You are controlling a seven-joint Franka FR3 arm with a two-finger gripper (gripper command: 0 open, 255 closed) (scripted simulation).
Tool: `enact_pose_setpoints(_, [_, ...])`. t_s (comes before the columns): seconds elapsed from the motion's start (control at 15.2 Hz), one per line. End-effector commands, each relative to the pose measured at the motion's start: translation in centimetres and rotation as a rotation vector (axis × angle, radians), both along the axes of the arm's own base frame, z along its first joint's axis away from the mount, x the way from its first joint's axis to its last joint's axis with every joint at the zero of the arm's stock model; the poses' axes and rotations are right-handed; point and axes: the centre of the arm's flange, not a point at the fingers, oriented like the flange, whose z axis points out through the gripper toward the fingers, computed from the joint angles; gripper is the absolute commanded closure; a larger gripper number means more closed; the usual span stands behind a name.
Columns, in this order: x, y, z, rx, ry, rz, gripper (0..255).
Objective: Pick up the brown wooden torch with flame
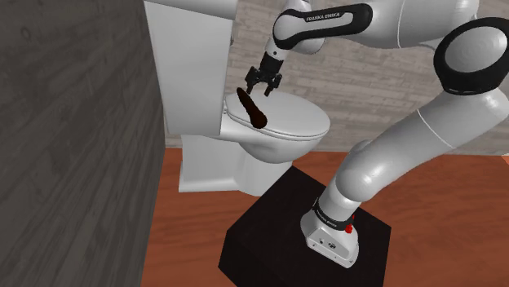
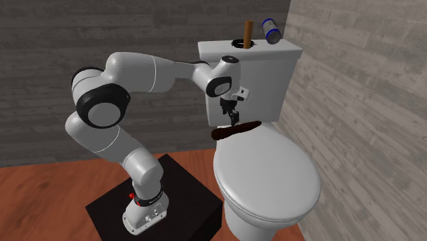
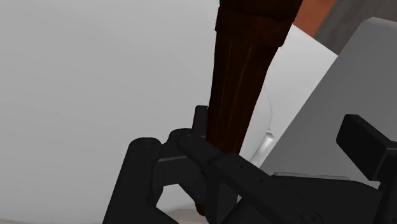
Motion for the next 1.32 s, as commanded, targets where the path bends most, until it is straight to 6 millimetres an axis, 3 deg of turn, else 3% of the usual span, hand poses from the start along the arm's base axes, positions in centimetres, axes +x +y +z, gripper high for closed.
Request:
enact_pose_setpoints(0.0, [1.6, -1.2, -1.6, 0.009, -0.01, -0.026, 0])
enact_pose_setpoints(0.2, [4.2, -3.1, -3.7, 0.024, -0.023, -0.064, 0])
enact_pose_setpoints(0.73, [4.2, -3.2, -7.8, 0.025, -0.024, -0.065, 0])
enact_pose_setpoints(0.86, [4.2, -3.2, -7.8, 0.025, -0.024, -0.065, 0])
enact_pose_setpoints(0.92, [4.3, -3.1, -7.8, 0.025, -0.024, -0.065, 255])
enact_pose_setpoints(1.25, [4.3, -3.1, -7.8, 0.025, -0.023, -0.065, 255])
